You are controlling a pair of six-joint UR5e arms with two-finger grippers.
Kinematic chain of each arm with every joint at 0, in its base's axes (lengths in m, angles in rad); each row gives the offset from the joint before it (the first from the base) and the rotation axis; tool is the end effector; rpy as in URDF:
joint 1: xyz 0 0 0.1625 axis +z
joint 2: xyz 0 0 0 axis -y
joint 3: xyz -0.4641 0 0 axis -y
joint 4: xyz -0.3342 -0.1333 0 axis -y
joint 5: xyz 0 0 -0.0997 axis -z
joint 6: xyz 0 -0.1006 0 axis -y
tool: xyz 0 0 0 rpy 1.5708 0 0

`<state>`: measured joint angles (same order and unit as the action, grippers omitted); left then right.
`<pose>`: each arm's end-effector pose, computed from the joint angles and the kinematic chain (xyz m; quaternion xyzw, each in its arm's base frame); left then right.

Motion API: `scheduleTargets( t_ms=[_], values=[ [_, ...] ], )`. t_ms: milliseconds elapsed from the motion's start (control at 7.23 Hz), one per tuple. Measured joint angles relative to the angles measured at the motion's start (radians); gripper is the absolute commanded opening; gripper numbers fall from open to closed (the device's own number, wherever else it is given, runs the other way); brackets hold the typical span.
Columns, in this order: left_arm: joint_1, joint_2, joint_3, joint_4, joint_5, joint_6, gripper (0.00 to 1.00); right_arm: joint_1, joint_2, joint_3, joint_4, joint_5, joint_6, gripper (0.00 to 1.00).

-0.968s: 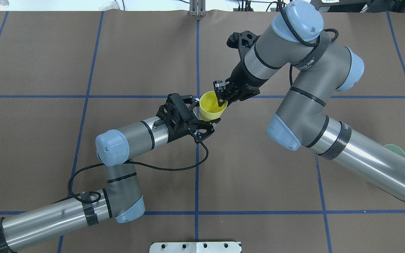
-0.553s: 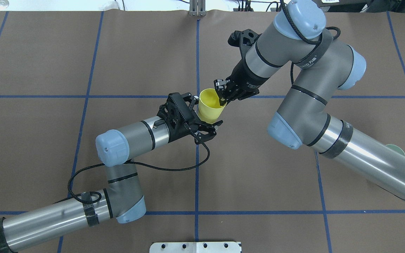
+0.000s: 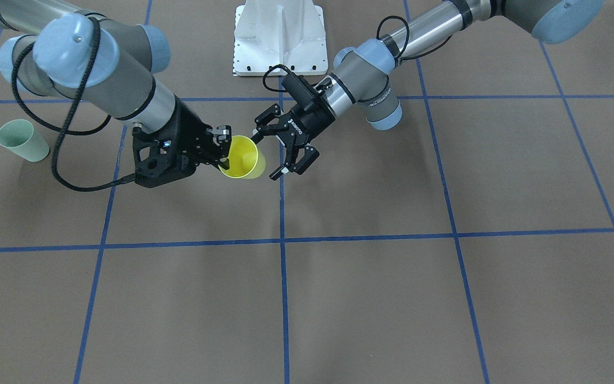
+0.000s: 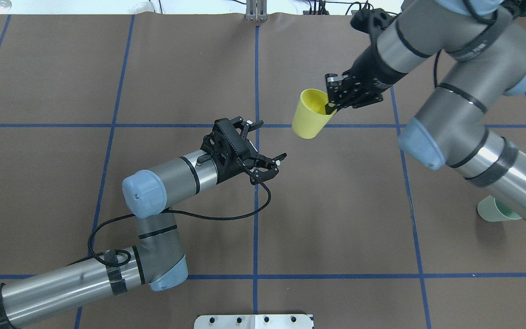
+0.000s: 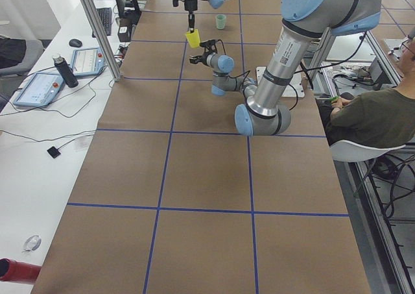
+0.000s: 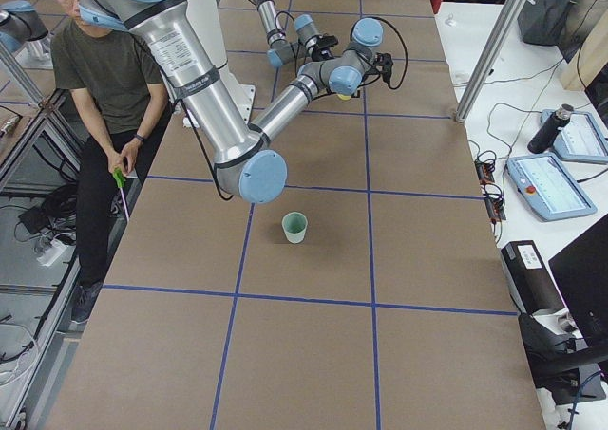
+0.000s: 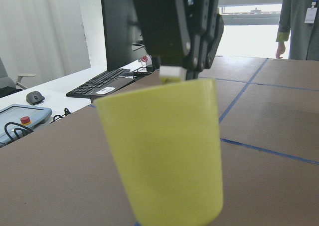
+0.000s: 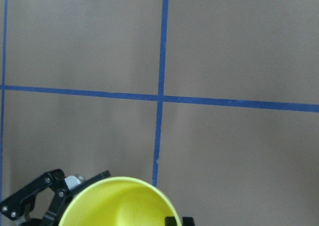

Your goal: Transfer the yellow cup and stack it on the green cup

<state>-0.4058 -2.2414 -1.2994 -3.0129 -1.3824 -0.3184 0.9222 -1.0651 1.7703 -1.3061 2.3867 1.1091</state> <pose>0.5509 -0.4023 0.2737 0.6228 0.4934 0.1793 0.5802 -0.3101 -0.5085 0.3086 0.0028 -0.5534 0.0053 0.8329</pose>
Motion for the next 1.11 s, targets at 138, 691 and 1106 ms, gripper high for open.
scheduleTargets(
  t_ms=[138, 691, 1106],
  values=[
    [0.002, 0.011, 0.004, 0.001, 0.022, -0.042, 1.0, 0.053, -0.098, 0.065, -0.001, 0.0, -0.001, 0.0],
    [0.026, 0.023, 0.032, 0.012, 0.23, -0.106, 1.0, 0.16, -0.529, 0.295, 0.001, -0.171, -0.089, 0.0],
    [0.028, 0.021, 0.05, 0.014, 0.248, -0.15, 1.0, 0.242, -0.754, 0.351, 0.005, -0.186, -0.384, 0.0]
  ],
)
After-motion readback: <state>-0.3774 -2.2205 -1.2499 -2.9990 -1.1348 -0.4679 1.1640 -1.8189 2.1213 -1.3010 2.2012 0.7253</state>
